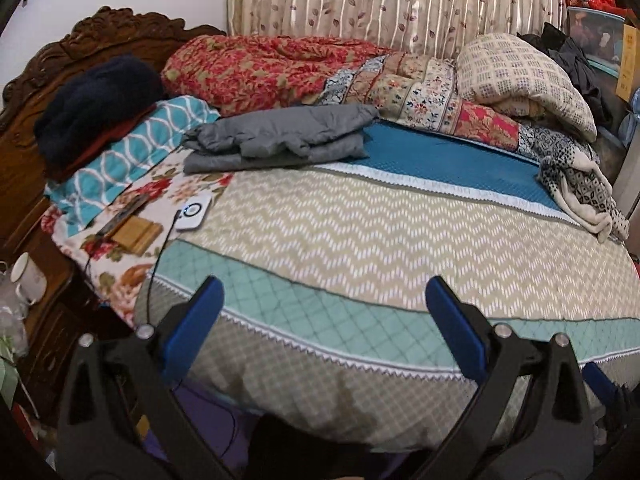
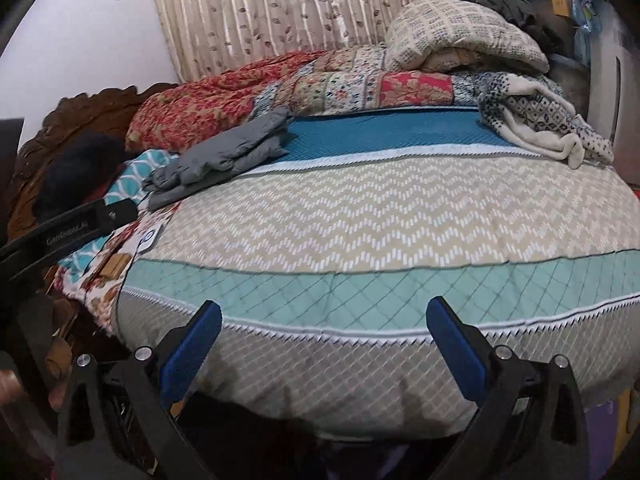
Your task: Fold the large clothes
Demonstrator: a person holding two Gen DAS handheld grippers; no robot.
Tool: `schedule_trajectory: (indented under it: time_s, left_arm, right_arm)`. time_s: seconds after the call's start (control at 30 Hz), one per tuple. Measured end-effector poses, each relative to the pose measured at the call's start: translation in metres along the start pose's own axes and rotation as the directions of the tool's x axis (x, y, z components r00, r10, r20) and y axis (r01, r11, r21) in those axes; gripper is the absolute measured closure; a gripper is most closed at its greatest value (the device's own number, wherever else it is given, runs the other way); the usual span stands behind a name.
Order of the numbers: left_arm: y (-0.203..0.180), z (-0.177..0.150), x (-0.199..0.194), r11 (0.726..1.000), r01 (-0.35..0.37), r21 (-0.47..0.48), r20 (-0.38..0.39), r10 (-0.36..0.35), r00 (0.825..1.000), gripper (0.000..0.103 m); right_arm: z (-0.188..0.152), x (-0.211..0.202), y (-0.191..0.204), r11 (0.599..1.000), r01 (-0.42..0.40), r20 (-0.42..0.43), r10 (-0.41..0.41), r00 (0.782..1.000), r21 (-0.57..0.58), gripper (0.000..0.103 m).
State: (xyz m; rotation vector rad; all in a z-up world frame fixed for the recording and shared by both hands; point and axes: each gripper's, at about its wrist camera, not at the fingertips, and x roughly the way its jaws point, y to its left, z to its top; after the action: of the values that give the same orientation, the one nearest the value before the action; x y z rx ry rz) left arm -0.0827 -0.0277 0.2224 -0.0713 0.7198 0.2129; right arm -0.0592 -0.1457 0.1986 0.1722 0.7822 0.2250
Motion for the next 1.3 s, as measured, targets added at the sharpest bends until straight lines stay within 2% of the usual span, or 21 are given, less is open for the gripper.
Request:
schedule_trajectory:
  time_s: [0.17,0.33,0.5,0.7,0.83,1.0,1.3]
  left_arm:
    - [0.000,-0.011,-0.024,1.000,-0.026,0.001,-0.002,0.027,1.000,0.006]
    - [0.001,-0.015,-0.044,0.998,-0.055,-0.007,0.057,0.056,0.997,0.006]
    - [-0.010,-0.012,-0.048,0.996,-0.088,0.010,0.093,0.086,0.992,0.006]
    - [-0.021,-0.014,-0.046,0.997,-0.064,0.049,0.067,0.060,0.996,0.006]
    - [-0.024,-0.020,-0.042,0.997,-0.045,0.065,0.016,0.044,0.999,0.006]
    - [-0.030,-0.036,-0.039,0.997,-0.017,0.071,-0.014,0.019,1.000,0.006]
    - [-0.042,-0.054,-0.045,0.996,-0.007,0.094,-0.020,0.009,1.000,0.006]
  right_arm:
    - [-0.010,-0.017,0.000,0.999,-0.027,0.003,0.027,1.000,0.023,0.021]
    - [-0.015,-0.037,0.003,0.999,-0.034,0.035,0.033,0.999,0.010,0.021]
    - [-0.009,-0.035,-0.001,0.999,-0.034,0.036,0.033,0.999,0.005,0.021]
    - [-0.008,-0.030,-0.010,0.998,-0.042,0.012,0.041,0.999,0.044,0.021]
    - [-0.014,-0.029,-0.016,0.996,-0.050,-0.010,0.051,0.999,0.067,0.021]
    - [-0.021,-0.026,-0.022,0.996,-0.022,-0.032,0.025,0.999,0.084,0.021]
    - [-0.022,-0.024,-0.027,0.995,-0.022,-0.038,0.026,0.999,0.094,0.021]
